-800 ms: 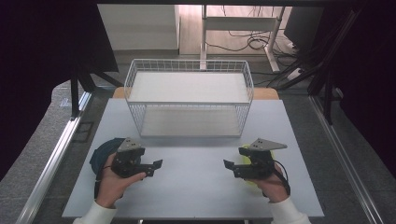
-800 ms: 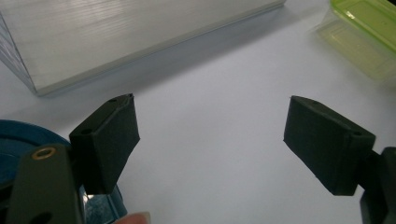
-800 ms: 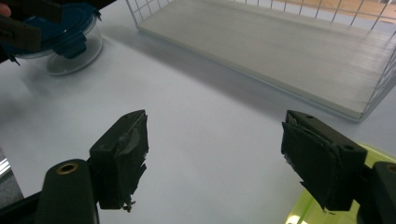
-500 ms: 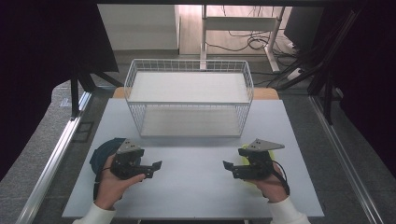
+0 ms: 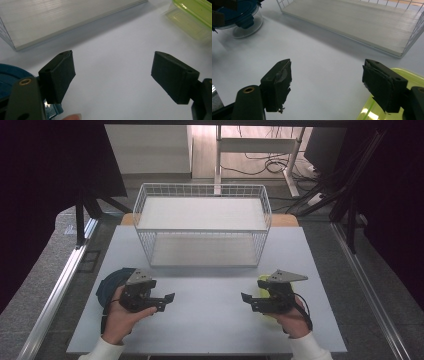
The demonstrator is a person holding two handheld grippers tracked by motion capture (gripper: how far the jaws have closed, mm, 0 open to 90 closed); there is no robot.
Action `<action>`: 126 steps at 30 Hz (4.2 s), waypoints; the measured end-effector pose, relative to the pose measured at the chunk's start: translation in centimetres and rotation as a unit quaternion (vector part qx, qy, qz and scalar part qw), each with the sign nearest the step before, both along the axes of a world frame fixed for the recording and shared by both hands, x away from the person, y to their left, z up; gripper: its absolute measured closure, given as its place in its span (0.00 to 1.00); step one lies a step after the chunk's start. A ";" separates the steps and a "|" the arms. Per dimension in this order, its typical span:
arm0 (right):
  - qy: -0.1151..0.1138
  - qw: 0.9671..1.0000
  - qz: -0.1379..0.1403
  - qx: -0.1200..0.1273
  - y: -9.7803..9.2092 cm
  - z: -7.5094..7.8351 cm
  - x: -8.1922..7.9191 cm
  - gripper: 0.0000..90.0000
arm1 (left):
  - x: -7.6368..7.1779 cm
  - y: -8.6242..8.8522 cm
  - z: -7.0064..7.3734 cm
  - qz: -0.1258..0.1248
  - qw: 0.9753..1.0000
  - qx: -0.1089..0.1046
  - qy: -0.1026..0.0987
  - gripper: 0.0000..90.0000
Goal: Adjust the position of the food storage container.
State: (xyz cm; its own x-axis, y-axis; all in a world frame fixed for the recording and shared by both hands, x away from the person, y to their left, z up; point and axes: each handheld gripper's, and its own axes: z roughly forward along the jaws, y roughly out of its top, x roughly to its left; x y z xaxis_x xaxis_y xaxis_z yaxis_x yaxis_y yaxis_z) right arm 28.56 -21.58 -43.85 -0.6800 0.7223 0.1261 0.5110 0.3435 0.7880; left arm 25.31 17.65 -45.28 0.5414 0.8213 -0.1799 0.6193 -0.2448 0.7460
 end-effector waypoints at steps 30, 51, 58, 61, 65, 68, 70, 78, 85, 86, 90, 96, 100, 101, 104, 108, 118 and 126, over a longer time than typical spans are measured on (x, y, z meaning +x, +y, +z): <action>0.018 1.000 -0.013 0.002 -0.5 -0.3 0.4 0.24 | 2.2 5.3 3.7 0.059 0.998 0.031 -0.001 0.25; 0.027 0.999 -0.016 -0.007 -0.3 -0.5 0.3 0.24 | 4.4 13.5 1.4 0.142 0.987 0.048 0.058 0.43; 0.028 0.999 -0.017 -0.009 -0.3 -0.6 0.4 0.24 | 4.3 15.6 0.4 0.165 0.981 0.059 0.078 0.48; 0.029 0.999 -0.018 -0.009 -0.2 -0.6 0.4 0.24 | 4.1 16.5 0.1 0.174 0.979 0.061 0.085 0.49; 0.030 0.999 -0.019 -0.012 -0.2 -0.7 0.4 0.24 | 3.8 17.6 -0.2 0.185 0.976 0.066 0.094 0.56; 0.032 0.999 -0.021 -0.014 -0.2 -0.7 0.4 0.24 | 3.7 18.5 -0.5 0.194 0.973 0.065 0.103 0.70; 0.032 0.999 -0.022 -0.014 -0.2 -0.8 0.4 0.24 | 3.6 19.4 -1.0 0.207 0.969 0.068 0.115 0.80; 0.033 0.999 -0.024 -0.018 -0.2 -0.9 0.5 0.24 | 3.4 20.5 -2.2 0.196 0.966 0.071 0.150 0.97; 0.032 0.999 -0.026 -0.018 -0.1 -0.9 0.4 0.24 | 3.7 19.3 -3.7 0.166 0.968 0.073 0.172 1.00; 0.032 0.999 -0.025 -0.018 -0.1 -0.9 0.4 0.24 | 3.7 19.2 -3.8 0.163 0.968 0.072 0.175 1.00; 0.030 0.999 -0.027 -0.016 -0.3 -0.7 0.4 0.24 | 3.6 18.8 -3.8 0.161 0.968 0.077 0.178 1.00; 0.029 0.999 -0.030 -0.014 -0.2 -0.6 0.4 0.24 | 3.6 18.9 -3.9 0.160 0.968 0.071 0.180 1.00; 0.028 0.999 -0.029 -0.015 -0.1 -0.6 0.5 0.24 | 3.4 18.7 -3.9 0.154 0.969 0.061 0.182 1.00; 0.027 0.999 -0.027 -0.015 0.0 -0.6 0.5 0.24 | 3.4 18.5 -4.1 0.147 0.971 0.048 0.183 1.00; 0.026 0.999 -0.025 -0.015 0.2 -0.5 0.4 0.24 | 3.4 17.8 -4.1 0.140 0.973 0.046 0.179 1.00; 0.023 0.999 -0.025 -0.012 0.2 -0.3 0.4 0.24 | 3.5 16.8 -4.1 0.130 0.975 0.047 0.177 1.00; 0.017 0.999 -0.025 0.014 0.2 0.3 0.0 0.24 | 4.4 13.0 -4.2 0.088 0.981 0.032 0.170 1.00; 0.006 0.999 -0.022 0.032 0.8 1.3 -0.4 0.23 | 4.4 9.8 -4.0 0.061 0.986 0.019 0.156 1.00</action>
State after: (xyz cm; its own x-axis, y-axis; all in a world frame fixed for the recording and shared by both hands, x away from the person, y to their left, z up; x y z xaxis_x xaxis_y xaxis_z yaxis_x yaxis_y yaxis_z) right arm 28.11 -20.78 -42.59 -0.6464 0.7413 0.1806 0.5337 0.2702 0.8013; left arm 29.70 27.41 -49.24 0.3606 0.8864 -0.2902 0.8442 -0.1779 0.5056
